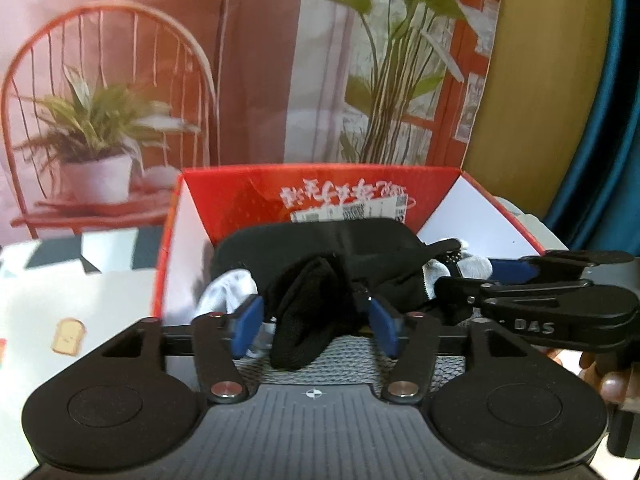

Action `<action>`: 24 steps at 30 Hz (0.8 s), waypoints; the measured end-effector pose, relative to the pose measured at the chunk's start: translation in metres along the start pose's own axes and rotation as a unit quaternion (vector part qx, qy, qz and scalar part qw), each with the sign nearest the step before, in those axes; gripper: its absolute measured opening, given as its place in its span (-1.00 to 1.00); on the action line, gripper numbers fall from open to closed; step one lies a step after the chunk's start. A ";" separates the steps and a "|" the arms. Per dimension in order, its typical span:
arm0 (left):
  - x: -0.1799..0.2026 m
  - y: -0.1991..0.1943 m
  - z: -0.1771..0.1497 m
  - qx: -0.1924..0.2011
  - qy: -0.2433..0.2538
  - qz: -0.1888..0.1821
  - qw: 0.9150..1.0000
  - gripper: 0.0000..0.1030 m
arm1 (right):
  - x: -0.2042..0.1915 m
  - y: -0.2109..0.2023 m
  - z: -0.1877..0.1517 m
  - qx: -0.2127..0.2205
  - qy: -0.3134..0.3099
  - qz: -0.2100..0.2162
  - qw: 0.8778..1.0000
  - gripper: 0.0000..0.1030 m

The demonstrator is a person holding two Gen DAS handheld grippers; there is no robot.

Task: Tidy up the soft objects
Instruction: 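Lift the black glove with both tools and lower it into the box, then open both tools and withdraw from the box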

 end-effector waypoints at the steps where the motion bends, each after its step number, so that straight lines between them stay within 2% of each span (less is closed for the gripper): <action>1: -0.002 -0.004 0.001 0.005 0.001 0.004 1.000 0.34 | 0.000 -0.005 0.001 0.009 -0.001 0.000 1.000 -0.09; 3: -0.007 -0.013 0.004 0.015 0.001 0.008 1.000 0.55 | -0.001 -0.016 0.003 0.031 -0.009 -0.004 0.999 0.42; 5: -0.011 -0.026 0.006 0.028 -0.001 0.010 1.000 0.69 | -0.004 -0.027 0.006 0.053 -0.022 -0.006 0.998 0.65; 7: -0.013 -0.038 0.007 0.041 -0.002 0.011 0.999 0.84 | -0.006 -0.037 0.008 0.065 -0.034 -0.007 0.997 0.71; 9: -0.015 -0.051 0.006 0.050 -0.005 0.004 0.999 0.96 | -0.007 -0.048 0.010 0.080 -0.039 -0.006 0.996 0.92; 11: -0.016 -0.063 0.003 0.054 -0.009 0.000 0.999 1.00 | -0.010 -0.058 0.010 0.095 -0.042 -0.006 0.995 0.99; 24: -0.023 -0.125 -0.048 0.079 -0.005 0.010 0.997 1.00 | -0.039 -0.117 -0.028 0.138 -0.065 0.009 0.988 0.99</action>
Point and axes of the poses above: each gripper's, at about its wrist camera, not at the fingertips, and y roughly the way its jaws point, x to its right, z to its top, the point moved 8 cm from there along y, roughly the way its jaws point, and after that the axes turned 15 degrees about z, right-handed, at the moved point
